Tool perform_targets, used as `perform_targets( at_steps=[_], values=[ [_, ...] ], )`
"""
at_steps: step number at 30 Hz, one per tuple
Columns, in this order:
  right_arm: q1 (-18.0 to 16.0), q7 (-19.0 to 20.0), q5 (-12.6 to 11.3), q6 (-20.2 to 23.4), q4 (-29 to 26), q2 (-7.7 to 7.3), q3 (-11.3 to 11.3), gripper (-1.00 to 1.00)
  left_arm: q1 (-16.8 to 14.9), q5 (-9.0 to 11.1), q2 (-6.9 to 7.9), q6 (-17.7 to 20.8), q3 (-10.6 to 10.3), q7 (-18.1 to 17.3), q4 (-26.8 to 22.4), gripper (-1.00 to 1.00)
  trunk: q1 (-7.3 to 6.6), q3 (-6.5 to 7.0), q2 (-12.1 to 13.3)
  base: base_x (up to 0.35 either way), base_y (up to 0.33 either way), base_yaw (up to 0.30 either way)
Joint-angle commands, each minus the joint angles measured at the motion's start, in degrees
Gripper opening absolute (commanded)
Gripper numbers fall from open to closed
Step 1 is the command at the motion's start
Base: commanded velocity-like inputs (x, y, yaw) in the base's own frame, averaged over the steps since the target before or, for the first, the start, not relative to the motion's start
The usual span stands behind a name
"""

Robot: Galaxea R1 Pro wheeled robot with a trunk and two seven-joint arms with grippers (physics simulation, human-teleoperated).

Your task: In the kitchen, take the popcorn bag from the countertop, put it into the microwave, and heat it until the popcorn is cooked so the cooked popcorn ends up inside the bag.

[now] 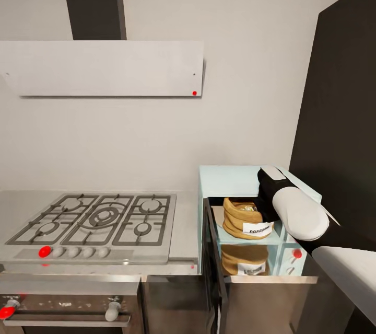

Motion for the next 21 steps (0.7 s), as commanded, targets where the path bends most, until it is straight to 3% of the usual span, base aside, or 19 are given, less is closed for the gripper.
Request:
perform_targets(
  at_steps=[1, 9, 10, 21],
  values=[
    [0.0, -0.1, -0.4, 0.4, -0.2, -0.01, 0.6, -1.00, 0.0, 0.0, -0.01, -0.1, 0.0, 0.0, 0.0, 1.00, 0.01, -0.10, -0.1, 0.000, 0.000, 0.000],
    [0.0, -0.1, -0.4, 0.4, -0.2, -0.01, 0.6, -1.00, 0.0, 0.0, -0.01, -0.1, 0.0, 0.0, 0.0, 1.00, 0.01, -0.10, -0.1, 0.000, 0.000, 0.000],
    [0.0, -0.1, -0.4, 0.4, -0.2, -0.01, 0.6, 1.00, 0.0, 0.0, -0.01, -0.1, 0.0, 0.0, 0.0, 1.00, 0.01, -0.10, -0.1, 0.000, 0.000, 0.000],
    [0.0, -0.1, -0.4, 0.4, -0.2, -0.01, 0.6, 1.00, 0.0, 0.0, 0.01, -0.1, 0.0, 0.0, 0.0, 1.00, 0.01, -0.10, -0.1, 0.000, 0.000, 0.000]
  ],
)
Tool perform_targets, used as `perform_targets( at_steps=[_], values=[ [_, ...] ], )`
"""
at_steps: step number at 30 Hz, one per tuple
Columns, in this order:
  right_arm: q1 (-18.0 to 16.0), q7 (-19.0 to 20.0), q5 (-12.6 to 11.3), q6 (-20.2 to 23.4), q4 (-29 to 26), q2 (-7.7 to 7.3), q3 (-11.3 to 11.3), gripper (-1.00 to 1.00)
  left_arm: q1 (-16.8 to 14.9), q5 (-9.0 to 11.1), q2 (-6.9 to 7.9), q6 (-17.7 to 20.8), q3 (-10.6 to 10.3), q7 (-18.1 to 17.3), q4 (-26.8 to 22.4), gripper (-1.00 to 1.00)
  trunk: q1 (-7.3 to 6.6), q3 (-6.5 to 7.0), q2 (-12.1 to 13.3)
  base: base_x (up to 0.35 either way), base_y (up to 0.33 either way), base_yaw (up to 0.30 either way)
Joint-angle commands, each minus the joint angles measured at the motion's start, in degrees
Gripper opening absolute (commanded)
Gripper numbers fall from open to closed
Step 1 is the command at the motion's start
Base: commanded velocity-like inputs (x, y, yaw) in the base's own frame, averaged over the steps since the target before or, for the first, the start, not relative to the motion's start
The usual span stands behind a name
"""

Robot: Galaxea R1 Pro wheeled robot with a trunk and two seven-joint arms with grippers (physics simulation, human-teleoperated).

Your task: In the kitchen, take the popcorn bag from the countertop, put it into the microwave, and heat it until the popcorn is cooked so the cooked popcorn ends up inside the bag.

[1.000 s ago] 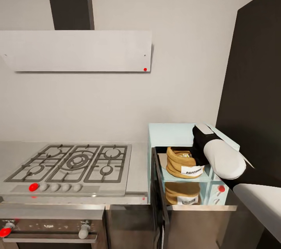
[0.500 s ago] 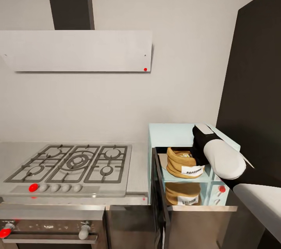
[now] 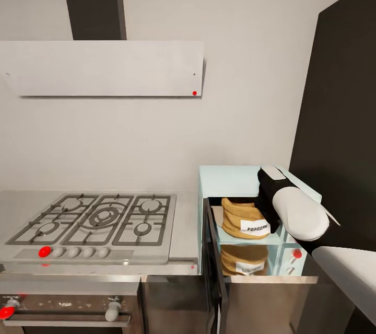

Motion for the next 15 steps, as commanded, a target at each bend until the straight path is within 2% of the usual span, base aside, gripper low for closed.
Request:
perform_targets(
  at_steps=[1, 9, 12, 15],
  values=[
    [0.0, -0.3, -0.5, 0.6, -0.2, 0.01, 0.3, 1.00, -0.1, 0.0, 0.00, -0.1, 0.0, 0.0, 0.0, 1.00, 0.01, -0.10, -0.1, 0.000, 0.000, 0.000],
    [0.0, 0.0, -0.5, 0.6, -0.2, 0.01, 0.3, 1.00, -0.1, 0.0, 0.02, -0.1, 0.0, 0.0, 0.0, 1.00, 0.01, -0.10, -0.1, 0.000, 0.000, 0.000],
    [0.0, 4.1, -0.5, 0.7, -0.2, 0.01, 0.3, 1.00, -0.1, 0.0, 0.05, -0.1, 0.0, 0.0, 0.0, 1.00, 0.01, -0.10, -0.1, 0.000, 0.000, 0.000],
    [0.0, 5.9, -0.5, 0.8, -0.2, 0.01, 0.3, 1.00, -0.1, 0.0, 0.06, -0.1, 0.0, 0.0, 0.0, 1.00, 0.01, -0.10, -0.1, 0.000, 0.000, 0.000]
  ],
)
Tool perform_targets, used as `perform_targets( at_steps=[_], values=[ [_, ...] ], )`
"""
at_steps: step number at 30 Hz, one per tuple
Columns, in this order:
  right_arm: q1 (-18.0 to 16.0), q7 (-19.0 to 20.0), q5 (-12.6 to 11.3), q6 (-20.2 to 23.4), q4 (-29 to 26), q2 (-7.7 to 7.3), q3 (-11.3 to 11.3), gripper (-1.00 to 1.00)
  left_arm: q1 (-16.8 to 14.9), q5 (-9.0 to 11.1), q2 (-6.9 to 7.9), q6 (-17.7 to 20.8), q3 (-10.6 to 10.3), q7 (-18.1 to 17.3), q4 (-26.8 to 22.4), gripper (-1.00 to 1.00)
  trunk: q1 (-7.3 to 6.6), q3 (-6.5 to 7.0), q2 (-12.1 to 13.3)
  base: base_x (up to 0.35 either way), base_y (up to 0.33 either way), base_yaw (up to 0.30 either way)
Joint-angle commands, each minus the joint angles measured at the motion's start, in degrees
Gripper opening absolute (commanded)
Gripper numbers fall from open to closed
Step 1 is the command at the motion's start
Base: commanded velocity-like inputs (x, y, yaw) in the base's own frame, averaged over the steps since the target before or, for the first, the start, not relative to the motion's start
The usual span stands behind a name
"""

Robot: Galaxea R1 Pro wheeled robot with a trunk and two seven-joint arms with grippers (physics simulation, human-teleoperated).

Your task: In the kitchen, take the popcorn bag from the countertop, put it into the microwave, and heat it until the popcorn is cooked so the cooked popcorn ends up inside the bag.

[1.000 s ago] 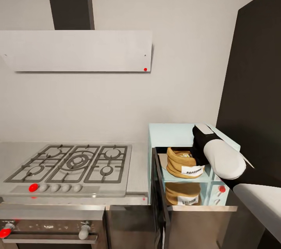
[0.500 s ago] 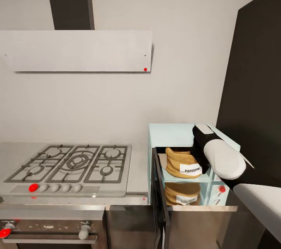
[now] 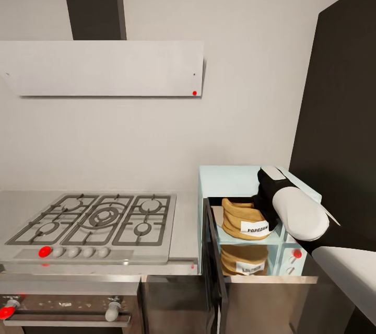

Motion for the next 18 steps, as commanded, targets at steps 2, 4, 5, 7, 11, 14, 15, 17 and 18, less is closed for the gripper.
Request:
perform_targets(
  at_steps=[2, 4, 5, 7, 11, 14, 15, 17, 18],
  values=[
    [0.0, 3.0, -0.7, 0.5, -0.2, 0.02, 0.3, 1.00, 0.0, 0.0, -0.01, -0.1, 0.0, 0.0, 0.0, 1.00, 0.02, -0.09, -0.1, 0.000, 0.000, 0.000],
    [0.0, 3.1, -0.7, 0.5, -0.2, 0.02, 0.3, 1.00, 0.0, 0.0, 0.00, -0.1, 0.0, 0.0, 0.0, 1.00, 0.02, -0.09, -0.1, 0.000, 0.000, 0.000],
    [0.0, 3.1, -0.7, 0.5, -0.2, 0.02, 0.3, 1.00, 0.0, 0.0, 0.00, -0.1, 0.0, 0.0, 0.0, 1.00, 0.02, -0.09, -0.1, 0.000, 0.000, 0.000],
    [0.0, 3.2, -0.7, 0.5, -0.2, 0.02, 0.3, 1.00, 0.0, 0.0, 0.00, -0.1, 0.0, 0.0, 0.0, 1.00, 0.02, -0.09, -0.1, 0.000, 0.000, 0.000],
    [0.0, 3.2, -0.7, 0.5, -0.2, 0.02, 0.3, 1.00, 0.0, 0.0, -0.03, -0.1, 0.0, 0.0, 0.0, 1.00, 0.02, -0.09, -0.1, 0.000, 0.000, 0.000],
    [0.0, 3.2, -0.7, 0.5, -0.2, 0.02, 0.3, 1.00, 0.0, 0.0, -0.04, -0.1, 0.0, 0.0, 0.0, 1.00, 0.02, -0.02, -0.1, 0.000, 0.000, 0.000],
    [0.0, 3.2, -0.7, 0.5, -0.2, 0.02, 0.3, 1.00, 0.0, 0.0, -0.02, -0.1, 0.0, 0.0, 0.0, 1.00, 0.02, 0.04, -0.1, 0.000, 0.000, 0.000],
    [0.0, 3.2, -0.7, 0.5, -0.2, 0.02, 0.3, 1.00, 0.0, 0.0, -0.01, -0.1, 0.0, 0.0, 0.0, 1.00, 0.02, 0.19, -0.1, 0.000, 0.000, 0.000],
    [0.0, 3.2, -0.7, 0.5, -0.2, 0.02, 0.3, 1.00, 0.0, 0.0, -0.01, -0.1, 0.0, 0.0, 0.0, 1.00, 0.02, 0.27, -0.1, 0.000, 0.000, 0.000]
  ],
)
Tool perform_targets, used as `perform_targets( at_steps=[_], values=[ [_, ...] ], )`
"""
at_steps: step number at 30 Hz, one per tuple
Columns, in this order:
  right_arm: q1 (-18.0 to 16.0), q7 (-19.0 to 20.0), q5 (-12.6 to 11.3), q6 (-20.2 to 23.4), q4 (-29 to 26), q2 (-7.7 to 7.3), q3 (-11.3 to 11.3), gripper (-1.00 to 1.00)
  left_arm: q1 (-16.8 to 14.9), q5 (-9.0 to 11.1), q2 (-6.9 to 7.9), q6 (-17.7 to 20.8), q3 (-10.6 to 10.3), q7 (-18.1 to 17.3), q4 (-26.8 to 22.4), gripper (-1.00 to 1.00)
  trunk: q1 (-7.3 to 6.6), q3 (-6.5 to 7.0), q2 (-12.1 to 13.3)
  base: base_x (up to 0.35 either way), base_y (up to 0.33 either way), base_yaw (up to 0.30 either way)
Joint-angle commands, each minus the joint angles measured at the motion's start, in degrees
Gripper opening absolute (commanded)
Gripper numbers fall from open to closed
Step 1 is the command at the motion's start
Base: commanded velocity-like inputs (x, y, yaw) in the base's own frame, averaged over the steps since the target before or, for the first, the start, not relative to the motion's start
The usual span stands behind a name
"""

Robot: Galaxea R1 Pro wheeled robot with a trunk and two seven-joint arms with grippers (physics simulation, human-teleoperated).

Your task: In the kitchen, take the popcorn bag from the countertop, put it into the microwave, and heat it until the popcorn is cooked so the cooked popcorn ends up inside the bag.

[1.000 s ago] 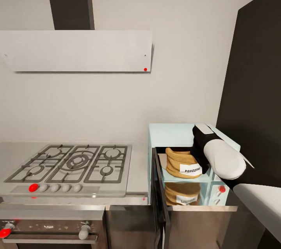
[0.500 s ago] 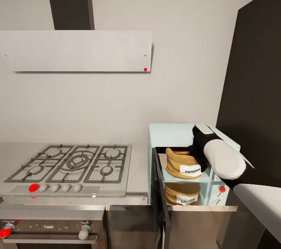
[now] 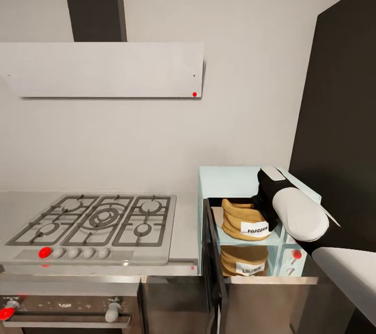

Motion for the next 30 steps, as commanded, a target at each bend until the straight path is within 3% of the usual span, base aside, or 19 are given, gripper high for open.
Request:
perform_targets(
  at_steps=[1, 30],
  values=[
    [-0.3, 2.7, -0.8, 0.5, -0.2, 0.01, 0.4, 1.00, -0.1, 0.0, -0.01, -0.1, 0.0, 0.0, 0.0, 1.00, 0.02, 0.00, -0.1, 0.000, 0.000, 0.000],
    [-0.3, 4.3, -0.9, 0.5, -0.2, 0.01, 0.4, 1.00, -0.1, 0.0, -0.08, -0.1, 0.0, 0.0, 0.0, 1.00, 0.02, 2.55, -0.1, 0.000, 0.000, 0.000]
  ],
)
